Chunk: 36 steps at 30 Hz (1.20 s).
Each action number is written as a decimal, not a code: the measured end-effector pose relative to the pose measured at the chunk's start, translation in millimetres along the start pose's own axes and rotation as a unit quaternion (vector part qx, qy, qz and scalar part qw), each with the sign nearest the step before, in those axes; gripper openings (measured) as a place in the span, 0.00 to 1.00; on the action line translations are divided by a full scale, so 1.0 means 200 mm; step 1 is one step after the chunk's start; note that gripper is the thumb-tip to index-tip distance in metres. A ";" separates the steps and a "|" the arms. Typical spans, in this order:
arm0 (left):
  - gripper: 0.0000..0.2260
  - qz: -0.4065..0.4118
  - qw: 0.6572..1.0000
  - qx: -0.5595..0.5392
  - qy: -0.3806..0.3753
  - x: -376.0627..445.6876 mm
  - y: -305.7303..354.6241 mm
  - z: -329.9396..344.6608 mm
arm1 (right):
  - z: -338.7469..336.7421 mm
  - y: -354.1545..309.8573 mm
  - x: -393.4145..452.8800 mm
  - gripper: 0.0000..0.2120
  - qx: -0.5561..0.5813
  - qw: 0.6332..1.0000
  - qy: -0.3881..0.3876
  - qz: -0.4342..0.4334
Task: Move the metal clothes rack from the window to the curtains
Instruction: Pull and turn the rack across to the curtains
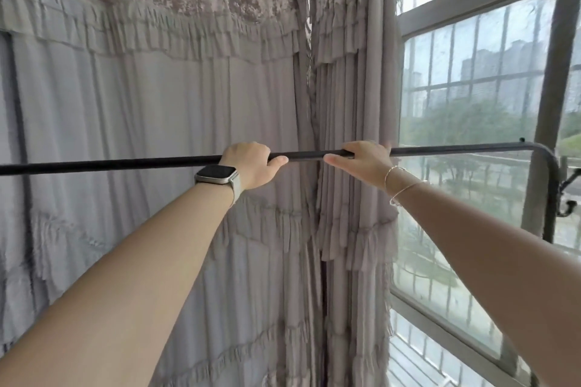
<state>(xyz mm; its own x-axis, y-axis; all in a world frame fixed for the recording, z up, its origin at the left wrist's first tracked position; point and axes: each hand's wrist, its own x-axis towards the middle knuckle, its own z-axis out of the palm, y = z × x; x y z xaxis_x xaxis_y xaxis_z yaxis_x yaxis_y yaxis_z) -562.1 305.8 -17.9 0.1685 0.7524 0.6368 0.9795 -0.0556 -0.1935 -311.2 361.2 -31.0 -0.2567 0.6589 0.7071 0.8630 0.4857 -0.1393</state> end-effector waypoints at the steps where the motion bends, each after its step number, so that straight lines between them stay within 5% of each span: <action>1: 0.25 -0.007 1.000 0.008 -0.002 0.01 -0.02 0.01 | 0.03 0.00 0.03 0.28 0.009 1.000 -0.005 -0.005; 36: 0.24 -0.147 0.977 0.144 -0.060 0.23 -0.28 0.24 | 0.72 -0.05 0.71 0.27 0.145 0.981 -0.032 -0.126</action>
<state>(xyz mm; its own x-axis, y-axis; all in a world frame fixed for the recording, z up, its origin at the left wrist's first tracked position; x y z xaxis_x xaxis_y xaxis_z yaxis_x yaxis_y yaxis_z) -615.5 375.6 -13.8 -0.1468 0.7806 0.6076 0.9089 0.3488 -0.2284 -418.7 532.8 -30.2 -0.4807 0.5269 0.7009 0.6114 0.7744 -0.1629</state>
